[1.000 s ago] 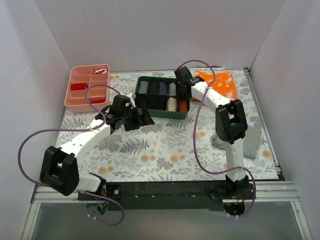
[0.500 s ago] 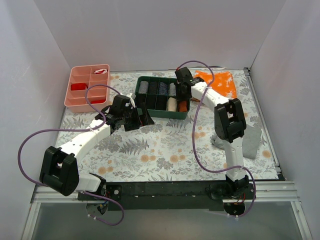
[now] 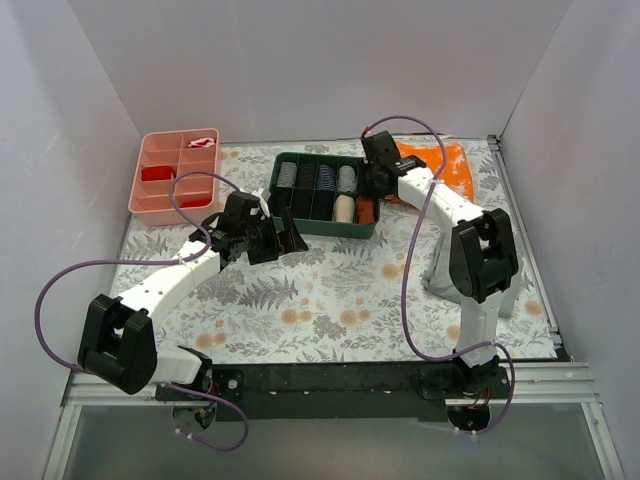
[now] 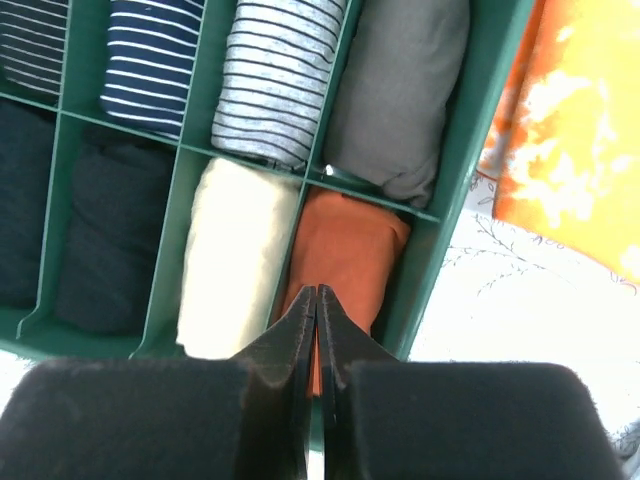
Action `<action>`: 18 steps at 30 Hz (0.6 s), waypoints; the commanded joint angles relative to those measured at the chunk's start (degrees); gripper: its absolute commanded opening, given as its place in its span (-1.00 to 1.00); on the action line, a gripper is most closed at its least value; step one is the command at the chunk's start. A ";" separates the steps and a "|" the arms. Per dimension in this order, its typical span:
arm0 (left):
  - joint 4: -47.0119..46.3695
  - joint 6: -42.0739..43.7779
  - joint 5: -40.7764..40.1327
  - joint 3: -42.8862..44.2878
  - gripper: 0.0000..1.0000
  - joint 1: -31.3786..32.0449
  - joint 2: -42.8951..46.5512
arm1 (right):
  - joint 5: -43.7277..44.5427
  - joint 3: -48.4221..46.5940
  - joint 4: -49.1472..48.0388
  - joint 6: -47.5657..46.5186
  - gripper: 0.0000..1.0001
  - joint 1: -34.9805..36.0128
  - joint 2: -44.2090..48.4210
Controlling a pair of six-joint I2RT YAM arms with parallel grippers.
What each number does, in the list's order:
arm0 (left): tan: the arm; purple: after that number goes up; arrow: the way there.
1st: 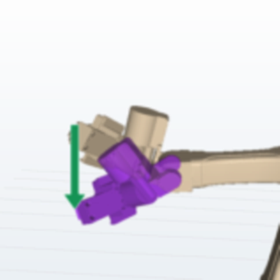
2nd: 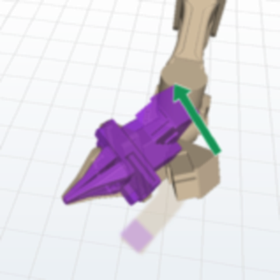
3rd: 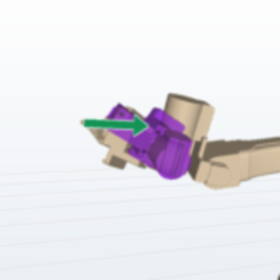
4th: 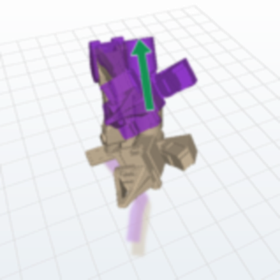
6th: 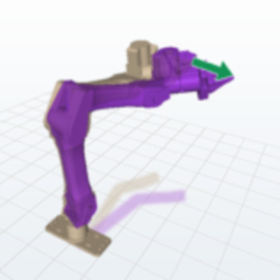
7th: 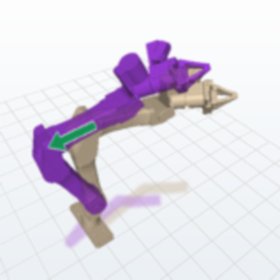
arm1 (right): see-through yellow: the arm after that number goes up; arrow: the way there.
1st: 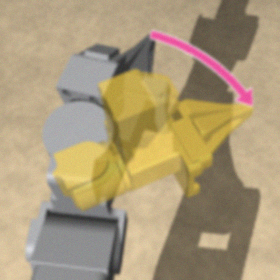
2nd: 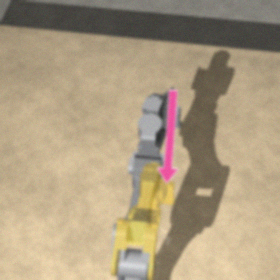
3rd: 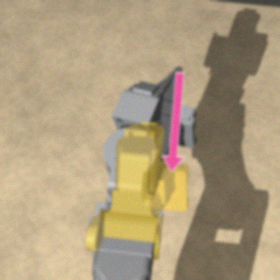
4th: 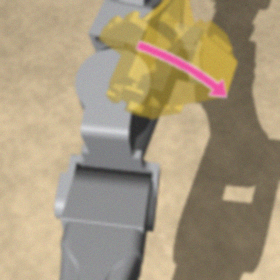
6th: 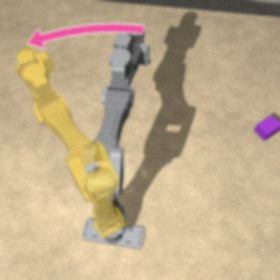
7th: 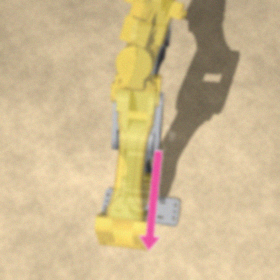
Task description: Roll the underwear
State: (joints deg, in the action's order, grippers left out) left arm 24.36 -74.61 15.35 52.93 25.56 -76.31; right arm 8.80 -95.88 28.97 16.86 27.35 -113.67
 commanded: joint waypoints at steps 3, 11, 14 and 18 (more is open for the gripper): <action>-0.54 0.16 0.03 -0.28 0.96 -0.34 2.40 | -0.97 6.39 -0.23 1.59 -0.86 0.33 3.80; -0.54 -0.01 -0.15 -0.28 0.97 -0.42 2.05 | -2.73 10.36 0.21 2.56 -0.93 1.56 1.87; -0.37 0.25 -0.41 0.16 0.96 -0.42 2.05 | -0.90 8.61 1.08 2.74 -0.93 1.74 1.52; 0.42 0.69 -0.68 1.04 0.96 -0.42 2.22 | 1.74 6.67 1.35 2.47 -0.90 1.74 4.06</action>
State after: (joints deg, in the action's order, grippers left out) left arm 24.38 -74.56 15.38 52.93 25.56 -76.31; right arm 7.88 -86.37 29.93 19.09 28.91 -111.44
